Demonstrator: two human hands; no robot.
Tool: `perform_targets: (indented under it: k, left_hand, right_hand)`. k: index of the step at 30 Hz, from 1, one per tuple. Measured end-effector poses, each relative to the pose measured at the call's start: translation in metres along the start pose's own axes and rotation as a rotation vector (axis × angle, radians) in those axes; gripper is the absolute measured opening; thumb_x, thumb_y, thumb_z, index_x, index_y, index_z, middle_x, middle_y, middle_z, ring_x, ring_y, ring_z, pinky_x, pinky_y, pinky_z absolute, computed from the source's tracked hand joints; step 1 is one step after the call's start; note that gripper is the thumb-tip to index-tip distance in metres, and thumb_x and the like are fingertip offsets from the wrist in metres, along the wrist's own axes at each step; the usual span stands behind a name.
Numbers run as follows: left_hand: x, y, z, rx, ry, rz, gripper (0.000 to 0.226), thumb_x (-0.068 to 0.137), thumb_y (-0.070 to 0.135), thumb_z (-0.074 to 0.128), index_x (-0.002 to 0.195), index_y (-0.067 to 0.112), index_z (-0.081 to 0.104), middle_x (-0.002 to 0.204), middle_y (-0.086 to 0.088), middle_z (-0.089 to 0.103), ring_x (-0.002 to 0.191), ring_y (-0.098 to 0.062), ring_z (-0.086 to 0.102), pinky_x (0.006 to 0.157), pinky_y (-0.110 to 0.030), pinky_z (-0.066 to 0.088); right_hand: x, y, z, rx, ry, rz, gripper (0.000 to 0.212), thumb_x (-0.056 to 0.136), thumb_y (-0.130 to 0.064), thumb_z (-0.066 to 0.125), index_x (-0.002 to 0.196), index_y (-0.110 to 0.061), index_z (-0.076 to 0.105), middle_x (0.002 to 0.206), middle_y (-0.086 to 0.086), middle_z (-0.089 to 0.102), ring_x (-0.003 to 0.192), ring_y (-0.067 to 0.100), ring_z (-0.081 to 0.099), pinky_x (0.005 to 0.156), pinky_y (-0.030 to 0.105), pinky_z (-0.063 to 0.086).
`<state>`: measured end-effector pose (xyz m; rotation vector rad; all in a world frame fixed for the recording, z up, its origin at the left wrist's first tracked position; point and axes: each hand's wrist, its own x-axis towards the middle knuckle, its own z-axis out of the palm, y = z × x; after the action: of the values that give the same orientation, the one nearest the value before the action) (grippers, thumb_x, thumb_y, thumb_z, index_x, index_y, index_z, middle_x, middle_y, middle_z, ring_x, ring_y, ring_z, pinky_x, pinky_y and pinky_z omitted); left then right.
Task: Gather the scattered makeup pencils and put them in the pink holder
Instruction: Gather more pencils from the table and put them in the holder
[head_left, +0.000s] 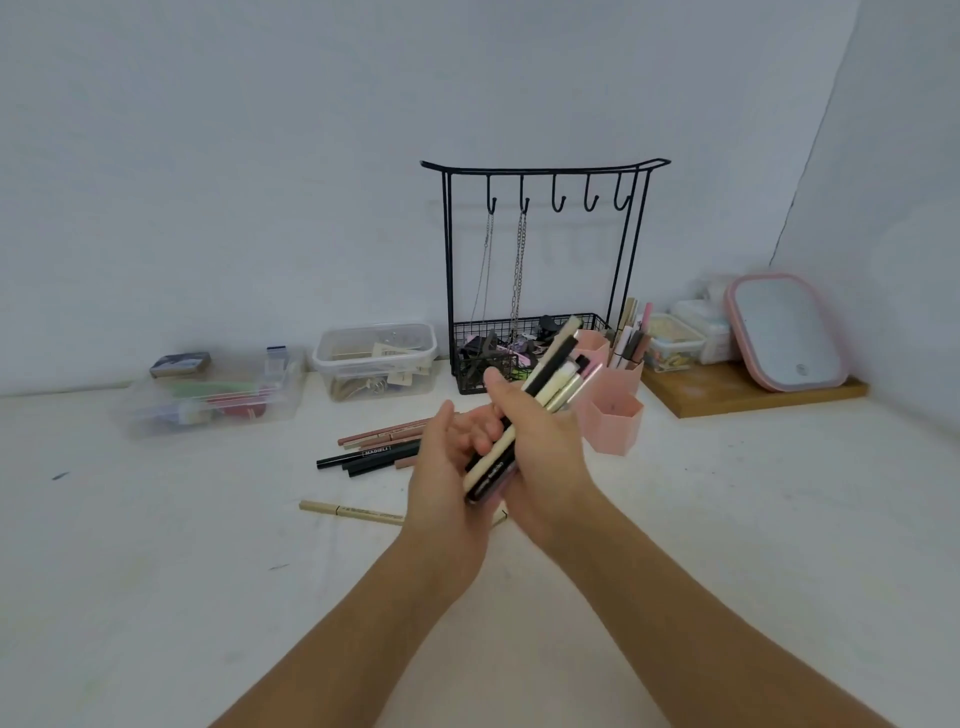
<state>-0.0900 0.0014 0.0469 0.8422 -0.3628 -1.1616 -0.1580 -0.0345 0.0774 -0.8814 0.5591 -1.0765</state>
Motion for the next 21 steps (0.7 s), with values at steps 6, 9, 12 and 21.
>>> perform_targets:
  k: [6, 9, 12, 21]
  left_hand:
    - [0.003, 0.007, -0.001, 0.397, -0.010, 0.260, 0.020, 0.103, 0.026, 0.054, 0.102, 0.015, 0.071, 0.102, -0.004, 0.077, 0.105, -0.023, 0.072, 0.088, -0.040, 0.058]
    - [0.000, 0.004, 0.001, 0.592, -0.067, 0.374, 0.009, 0.099, 0.020, 0.061, 0.100, 0.021, 0.071, 0.106, -0.007, 0.074, 0.103, -0.022, 0.071, 0.086, -0.035, 0.059]
    - [0.003, 0.003, 0.006, 0.703, -0.138, 0.447, 0.007, 0.096, 0.013, 0.066, 0.100, 0.018, 0.070, 0.105, -0.014, 0.071, 0.093, -0.018, 0.069, 0.079, -0.031, 0.059]
    - [0.043, 0.000, 0.023, 1.185, -0.196, 0.629, 0.051, 0.094, 0.026, 0.068, 0.142, 0.028, 0.051, 0.138, 0.011, 0.053, 0.110, -0.006, 0.061, 0.089, -0.029, 0.052]
  right_hand:
    - [0.004, -0.030, -0.057, -0.694, 0.105, -0.215, 0.030, 0.088, -0.033, 0.073, 0.077, -0.006, 0.064, 0.055, 0.006, 0.057, 0.050, 0.018, 0.057, 0.065, 0.041, 0.061]
    - [-0.006, -0.033, -0.085, -0.790, 0.133, -0.200, 0.025, 0.090, -0.028, 0.071, 0.075, -0.011, 0.061, 0.055, 0.006, 0.059, 0.054, 0.020, 0.061, 0.050, 0.027, 0.053]
    - [-0.007, -0.024, -0.107, -0.840, 0.107, -0.119, 0.033, 0.090, -0.027, 0.072, 0.064, -0.011, 0.059, 0.054, 0.007, 0.060, 0.056, 0.024, 0.063, 0.060, 0.044, 0.058]
    - [0.052, -0.062, -0.118, -1.293, 0.138, -0.206, 0.014, 0.091, -0.027, 0.066, 0.088, -0.013, 0.069, 0.082, 0.011, 0.070, 0.074, 0.027, 0.068, 0.068, 0.045, 0.059]
